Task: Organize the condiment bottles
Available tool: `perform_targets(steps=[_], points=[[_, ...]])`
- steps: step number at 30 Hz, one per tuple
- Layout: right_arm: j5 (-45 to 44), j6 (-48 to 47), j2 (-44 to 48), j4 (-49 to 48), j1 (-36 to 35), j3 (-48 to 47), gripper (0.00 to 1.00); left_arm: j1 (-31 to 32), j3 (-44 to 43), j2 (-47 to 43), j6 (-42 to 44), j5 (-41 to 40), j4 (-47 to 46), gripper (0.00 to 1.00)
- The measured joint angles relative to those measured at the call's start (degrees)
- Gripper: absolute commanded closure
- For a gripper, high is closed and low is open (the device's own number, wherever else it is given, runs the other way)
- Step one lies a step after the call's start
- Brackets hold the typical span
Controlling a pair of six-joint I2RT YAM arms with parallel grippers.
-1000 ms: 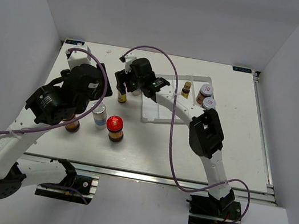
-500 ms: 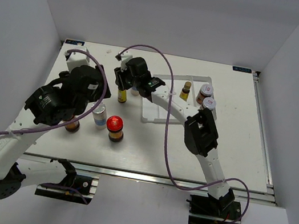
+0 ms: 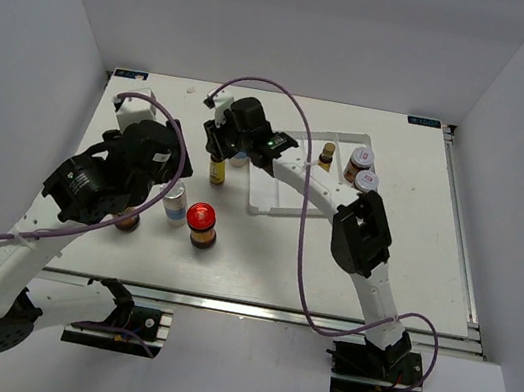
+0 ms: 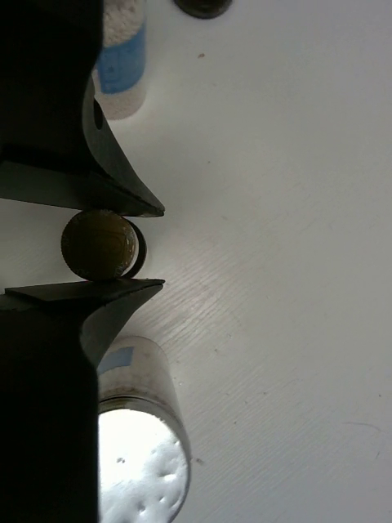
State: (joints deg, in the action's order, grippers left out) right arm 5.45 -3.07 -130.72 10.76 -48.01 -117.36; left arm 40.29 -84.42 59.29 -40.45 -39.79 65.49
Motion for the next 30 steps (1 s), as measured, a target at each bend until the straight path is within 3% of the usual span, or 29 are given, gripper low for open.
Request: perform_targets(steps=[9, 19, 30], points=[[6.6, -2.5, 20.1, 7.6, 6.1, 9.2, 1.0, 0.0, 4.3, -1.8, 0.5, 2.6, -1.3, 0.08], [8.9, -5.3, 45.7, 10.4, 16.5, 32.9, 1.0, 0.0, 8.3, -0.6, 1.7, 5.3, -4.6, 0.08], [6.9, -7.8, 52.9, 9.2, 24.6, 48.2, 1.0, 0.0, 8.3, 4.6, 3.8, 7.8, -8.9, 0.07]])
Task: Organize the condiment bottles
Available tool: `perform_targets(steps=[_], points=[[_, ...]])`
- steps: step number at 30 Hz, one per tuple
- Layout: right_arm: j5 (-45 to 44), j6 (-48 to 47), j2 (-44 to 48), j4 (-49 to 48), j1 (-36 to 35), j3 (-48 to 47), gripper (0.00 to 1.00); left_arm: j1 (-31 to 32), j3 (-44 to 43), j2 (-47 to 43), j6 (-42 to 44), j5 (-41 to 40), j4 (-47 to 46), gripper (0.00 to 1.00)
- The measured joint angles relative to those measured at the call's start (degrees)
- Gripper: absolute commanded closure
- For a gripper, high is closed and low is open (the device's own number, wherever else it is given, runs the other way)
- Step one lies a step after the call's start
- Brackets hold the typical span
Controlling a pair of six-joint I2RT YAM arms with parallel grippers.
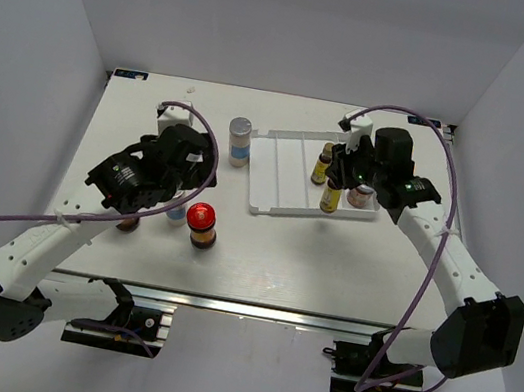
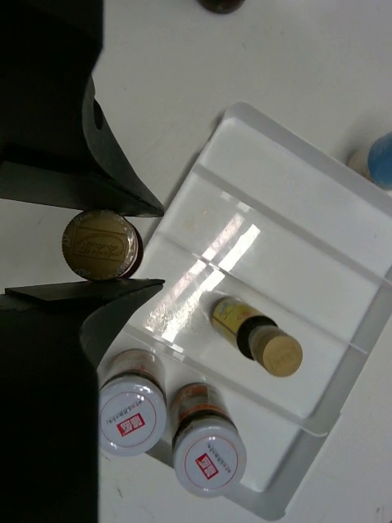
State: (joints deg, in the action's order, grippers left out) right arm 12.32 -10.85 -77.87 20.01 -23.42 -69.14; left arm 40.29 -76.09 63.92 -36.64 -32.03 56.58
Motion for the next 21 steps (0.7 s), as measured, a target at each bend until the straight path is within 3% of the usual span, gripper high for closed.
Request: perform_targets(steps=[12, 21], points=[[-3.3, -1.6, -4.9, -13.9, 3.3, 4.9, 1.0, 0.0, 0.6, 0.8, 0.9, 1.7, -1.6, 0.06], [-3.3, -1.0, -9.0, -18.8, 4.5, 7.0, 1.0, 0.0, 2.9, 0.7, 0.3, 3.0, -1.8, 0.03]])
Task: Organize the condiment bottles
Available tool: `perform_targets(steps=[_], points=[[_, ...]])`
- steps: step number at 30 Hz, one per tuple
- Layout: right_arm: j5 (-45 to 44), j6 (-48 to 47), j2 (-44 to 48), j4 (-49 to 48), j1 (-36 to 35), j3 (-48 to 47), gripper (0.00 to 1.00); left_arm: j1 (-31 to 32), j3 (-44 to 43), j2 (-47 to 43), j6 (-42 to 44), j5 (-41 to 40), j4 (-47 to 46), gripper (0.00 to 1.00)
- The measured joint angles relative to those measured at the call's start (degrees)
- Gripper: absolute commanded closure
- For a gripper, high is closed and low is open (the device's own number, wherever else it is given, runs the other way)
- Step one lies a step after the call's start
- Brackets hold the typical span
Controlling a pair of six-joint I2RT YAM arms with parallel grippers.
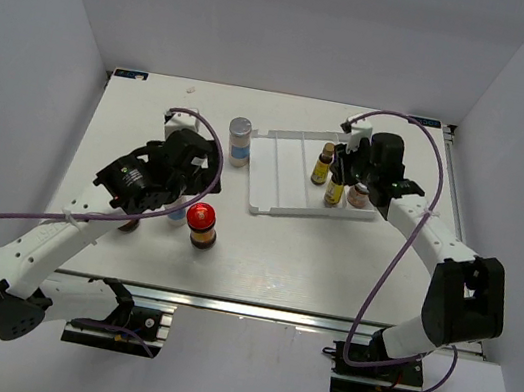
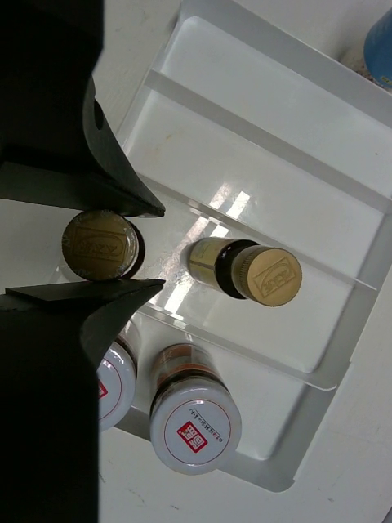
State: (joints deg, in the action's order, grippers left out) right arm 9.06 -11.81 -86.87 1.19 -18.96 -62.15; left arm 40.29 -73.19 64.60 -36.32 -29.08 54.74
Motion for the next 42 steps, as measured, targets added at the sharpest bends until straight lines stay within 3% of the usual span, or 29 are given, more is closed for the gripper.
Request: perform_targets(steps=[4, 7, 8, 11, 21, 24, 31, 36, 38, 42], points=[[0.1, 0.2, -0.3, -1.6, 0.2, 1.1, 0.96, 0.0, 0.7, 0.0, -0.1, 0.7, -0.4, 0.02], [0.2, 0.4, -1.2, -2.8, 0.3, 1.2, 0.78, 0.0, 0.8, 0.0, -0.1, 1.3, -1.4, 0.02], [0.2, 0.5, -1.5, -3.1, 0.3, 1.2, 0.67, 0.0, 1.0, 0.0, -0.1, 1.6, -1.8, 0.02], [0.3, 0.5, -2.2, -3.3, 0.4, 1.2, 0.53, 0.0, 1.6, 0.1, 0.1, 2.3, -2.8, 0.02], [0.3, -0.1, -2.5, -3.7, 0.9, 1.1, 0.38, 0.0, 2.5, 0.3, 1.4, 4.7, -5.6, 0.02], [2.2, -1.4, -1.7, -0.4, 1.6, 0.5, 0.29, 0.0, 2.6, 0.4, 1.8, 4.9, -5.7, 0.02], [19.8, -14.9, 12.1, 4.5, 5.2, 0.1, 0.26, 0.0, 0.6, 0.2, 2.4, 4.2, -4.9, 0.02], [34.0, -25.1, 14.3, 8.5, -1.5, -2.4, 0.17, 0.0, -1.7, -0.8, 2.5, 3.2, -4.5, 0.02], [36.7, -26.8, 12.3, 9.4, -6.7, -1.7, 0.11, 0.0, -2.1, -1.2, 2.2, 3.0, -3.7, 0.02], [37.2, -27.5, 8.4, 7.8, -17.3, 2.7, 0.11, 0.0, -4.5, -1.1, 0.6, 1.6, -0.9, 0.02]])
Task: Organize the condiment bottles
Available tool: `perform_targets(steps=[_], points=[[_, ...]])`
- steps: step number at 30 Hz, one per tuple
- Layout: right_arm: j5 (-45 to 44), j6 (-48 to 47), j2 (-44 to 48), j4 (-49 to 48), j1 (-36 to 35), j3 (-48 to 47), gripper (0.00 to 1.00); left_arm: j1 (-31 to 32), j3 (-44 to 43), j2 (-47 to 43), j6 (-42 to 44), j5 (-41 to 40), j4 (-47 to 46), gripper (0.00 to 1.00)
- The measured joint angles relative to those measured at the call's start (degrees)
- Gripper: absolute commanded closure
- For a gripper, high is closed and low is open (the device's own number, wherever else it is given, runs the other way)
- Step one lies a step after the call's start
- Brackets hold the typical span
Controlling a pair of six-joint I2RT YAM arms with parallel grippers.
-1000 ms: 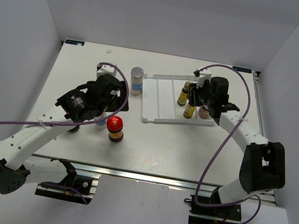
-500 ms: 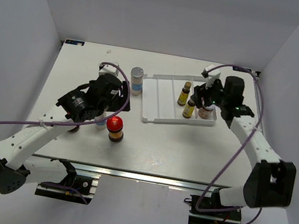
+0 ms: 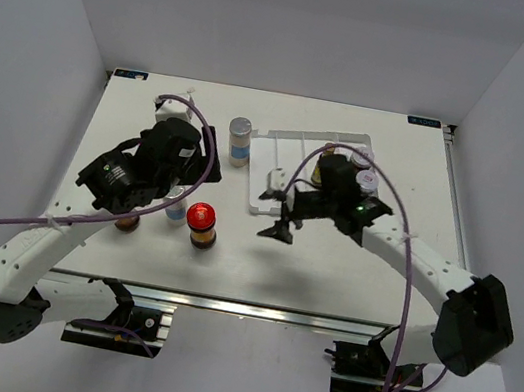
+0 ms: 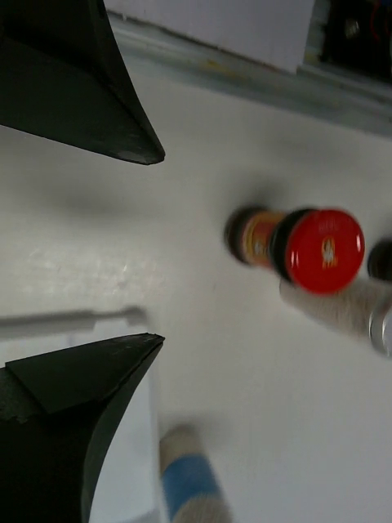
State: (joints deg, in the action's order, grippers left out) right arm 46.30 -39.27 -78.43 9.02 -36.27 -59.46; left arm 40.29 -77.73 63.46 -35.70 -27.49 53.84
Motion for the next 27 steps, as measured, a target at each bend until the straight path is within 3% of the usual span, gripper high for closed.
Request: perform_targets(steps=[8, 17, 27], points=[[-6.8, 4.2, -10.9, -5.4, -13.9, 0.0, 0.11, 0.0, -2.4, -2.6, -2.6, -2.6, 4.0, 0.02], [-14.3, 9.1, -21.5, -10.4, -17.4, -7.1, 0.11, 0.0, -2.4, -5.7, -3.9, -3.5, 7.4, 0.02], [-16.4, 11.2, -28.3, -11.8, -20.7, -13.8, 0.11, 0.0, -2.4, -6.7, -5.1, -3.7, 10.5, 0.02]])
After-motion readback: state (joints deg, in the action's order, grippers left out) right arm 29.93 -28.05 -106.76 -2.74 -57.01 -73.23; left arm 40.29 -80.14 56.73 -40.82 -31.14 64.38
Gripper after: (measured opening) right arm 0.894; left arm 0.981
